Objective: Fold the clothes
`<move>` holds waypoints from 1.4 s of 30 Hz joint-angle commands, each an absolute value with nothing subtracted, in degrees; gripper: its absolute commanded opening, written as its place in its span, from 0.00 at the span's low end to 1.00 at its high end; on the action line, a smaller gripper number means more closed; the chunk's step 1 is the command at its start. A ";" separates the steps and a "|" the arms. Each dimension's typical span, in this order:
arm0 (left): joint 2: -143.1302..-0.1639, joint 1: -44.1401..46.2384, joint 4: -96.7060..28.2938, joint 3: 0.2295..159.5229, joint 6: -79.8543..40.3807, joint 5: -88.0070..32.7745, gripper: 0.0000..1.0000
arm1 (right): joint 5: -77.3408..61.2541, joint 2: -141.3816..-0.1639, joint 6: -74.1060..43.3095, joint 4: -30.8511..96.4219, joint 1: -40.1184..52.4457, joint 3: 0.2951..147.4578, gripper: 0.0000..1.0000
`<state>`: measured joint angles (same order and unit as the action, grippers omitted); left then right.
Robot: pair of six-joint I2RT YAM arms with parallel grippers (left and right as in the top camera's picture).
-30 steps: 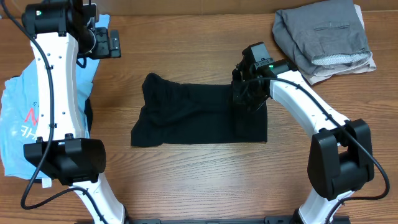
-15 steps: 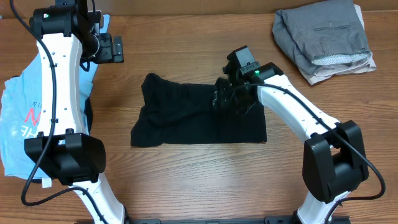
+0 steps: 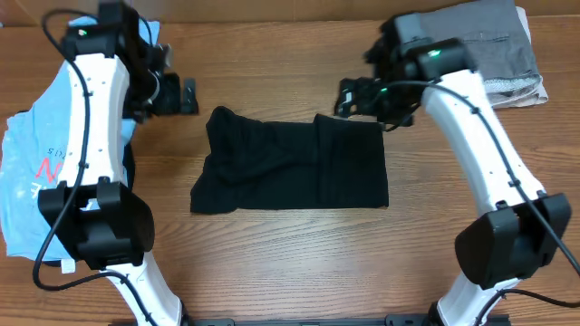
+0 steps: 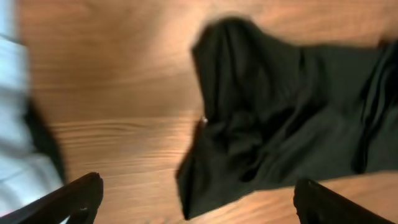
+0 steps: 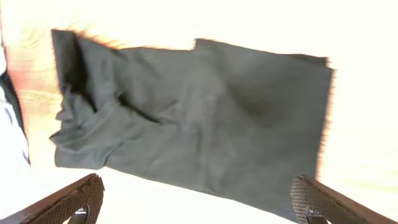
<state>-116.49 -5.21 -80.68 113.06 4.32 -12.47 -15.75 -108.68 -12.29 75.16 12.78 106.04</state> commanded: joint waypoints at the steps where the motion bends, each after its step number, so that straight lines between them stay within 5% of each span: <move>1: -116.90 -3.97 -76.49 104.14 10.37 -21.15 1.00 | -15.55 -107.28 -9.47 76.71 8.91 107.11 1.00; 28: -116.90 3.64 -36.80 71.96 6.79 -27.70 1.00 | -15.49 -107.37 -7.03 76.90 5.50 107.00 1.00; 32: -116.90 3.77 -36.82 71.40 5.41 -24.91 0.77 | -15.51 -107.37 -7.25 76.90 5.50 106.87 1.00; 33: -116.90 3.66 -37.19 71.40 5.28 -23.90 0.56 | -15.51 -107.37 -7.46 76.88 5.50 106.85 0.97; 34: -116.90 3.57 -37.47 71.40 5.28 -23.14 0.24 | -15.53 -107.37 -7.49 76.79 5.50 106.85 0.79; 35: -116.90 3.46 -37.69 71.40 5.04 -22.22 0.04 | -15.53 -107.37 -7.68 76.77 5.50 106.85 0.69; 38: -116.88 3.01 -38.39 71.42 3.97 -19.70 0.04 | -15.53 -107.37 -8.95 76.75 5.52 106.63 0.47; 42: -116.46 1.17 -41.50 73.43 3.81 -19.35 0.04 | -15.75 -107.37 -8.97 75.96 5.52 104.14 0.36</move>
<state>-115.39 2.96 -38.72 72.93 4.97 -24.21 -15.66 -108.68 -8.64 76.66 5.61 105.82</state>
